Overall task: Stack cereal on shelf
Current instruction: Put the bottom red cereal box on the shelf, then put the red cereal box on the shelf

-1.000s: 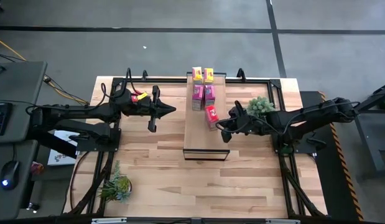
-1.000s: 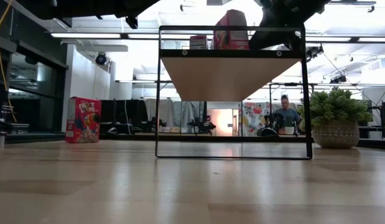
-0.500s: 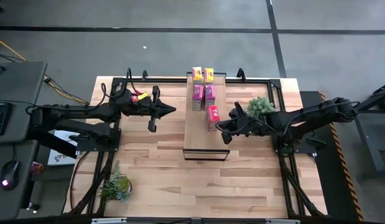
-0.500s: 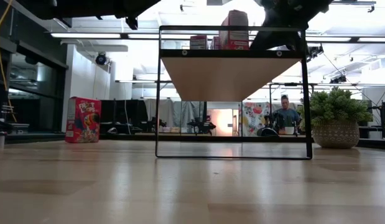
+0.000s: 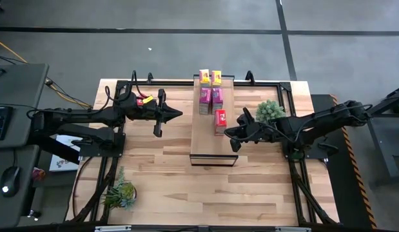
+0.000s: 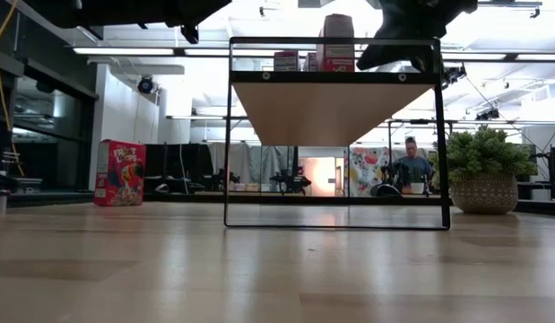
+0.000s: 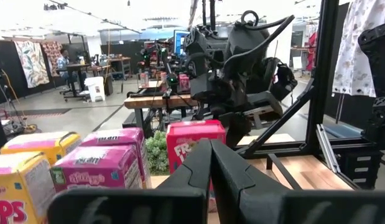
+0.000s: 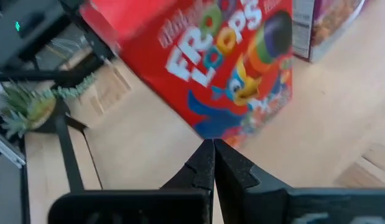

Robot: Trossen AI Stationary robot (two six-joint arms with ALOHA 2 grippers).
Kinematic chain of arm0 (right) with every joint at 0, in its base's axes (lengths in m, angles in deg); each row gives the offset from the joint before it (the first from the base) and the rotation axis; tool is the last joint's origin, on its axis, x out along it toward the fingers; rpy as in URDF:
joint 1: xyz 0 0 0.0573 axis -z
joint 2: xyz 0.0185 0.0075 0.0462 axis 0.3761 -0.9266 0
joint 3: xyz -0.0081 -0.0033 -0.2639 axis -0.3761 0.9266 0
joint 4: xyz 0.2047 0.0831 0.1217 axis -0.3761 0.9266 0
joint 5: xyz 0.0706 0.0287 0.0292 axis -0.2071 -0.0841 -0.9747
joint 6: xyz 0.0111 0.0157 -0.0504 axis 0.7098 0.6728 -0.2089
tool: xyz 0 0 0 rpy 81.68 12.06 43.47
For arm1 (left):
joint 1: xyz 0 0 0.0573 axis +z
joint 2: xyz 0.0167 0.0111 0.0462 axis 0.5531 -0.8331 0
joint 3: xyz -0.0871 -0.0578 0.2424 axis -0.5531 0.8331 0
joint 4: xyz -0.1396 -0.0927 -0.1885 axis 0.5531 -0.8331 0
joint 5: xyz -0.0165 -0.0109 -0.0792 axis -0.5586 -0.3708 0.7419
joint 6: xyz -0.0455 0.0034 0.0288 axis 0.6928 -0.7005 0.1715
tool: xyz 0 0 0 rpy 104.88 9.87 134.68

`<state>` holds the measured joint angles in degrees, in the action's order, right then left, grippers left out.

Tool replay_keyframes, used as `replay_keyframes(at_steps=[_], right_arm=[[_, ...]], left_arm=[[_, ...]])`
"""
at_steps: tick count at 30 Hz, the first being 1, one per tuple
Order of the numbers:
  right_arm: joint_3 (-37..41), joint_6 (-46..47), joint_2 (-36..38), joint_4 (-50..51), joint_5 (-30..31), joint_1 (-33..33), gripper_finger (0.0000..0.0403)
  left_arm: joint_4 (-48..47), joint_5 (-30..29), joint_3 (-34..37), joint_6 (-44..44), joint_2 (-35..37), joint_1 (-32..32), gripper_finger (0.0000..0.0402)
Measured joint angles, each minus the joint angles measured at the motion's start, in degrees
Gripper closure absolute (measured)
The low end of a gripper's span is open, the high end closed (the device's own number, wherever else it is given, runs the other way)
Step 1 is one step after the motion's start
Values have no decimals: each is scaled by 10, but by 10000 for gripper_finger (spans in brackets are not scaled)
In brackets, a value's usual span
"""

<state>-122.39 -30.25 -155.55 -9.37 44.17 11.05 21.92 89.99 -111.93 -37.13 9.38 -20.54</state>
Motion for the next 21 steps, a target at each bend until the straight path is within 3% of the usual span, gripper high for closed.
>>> replay_keyframes(at_steps=[8, 12, 16, 21], right_arm=[[0, -10, 48, 97, 13, -3, 403], [0, -9, 95, 147, 64, -18, 403], [0, 5, 132, 197, 129, -39, 403], [0, 19, 143, 245, 203, -47, 403]], left_arm=[[-96, -5, 0, -1, 53, 0, 401], [-157, -60, 0, 10, 87, 0, 379], [-265, -151, 0, 27, 119, 0, 324], [-417, -277, 0, 69, 134, 4, 226]])
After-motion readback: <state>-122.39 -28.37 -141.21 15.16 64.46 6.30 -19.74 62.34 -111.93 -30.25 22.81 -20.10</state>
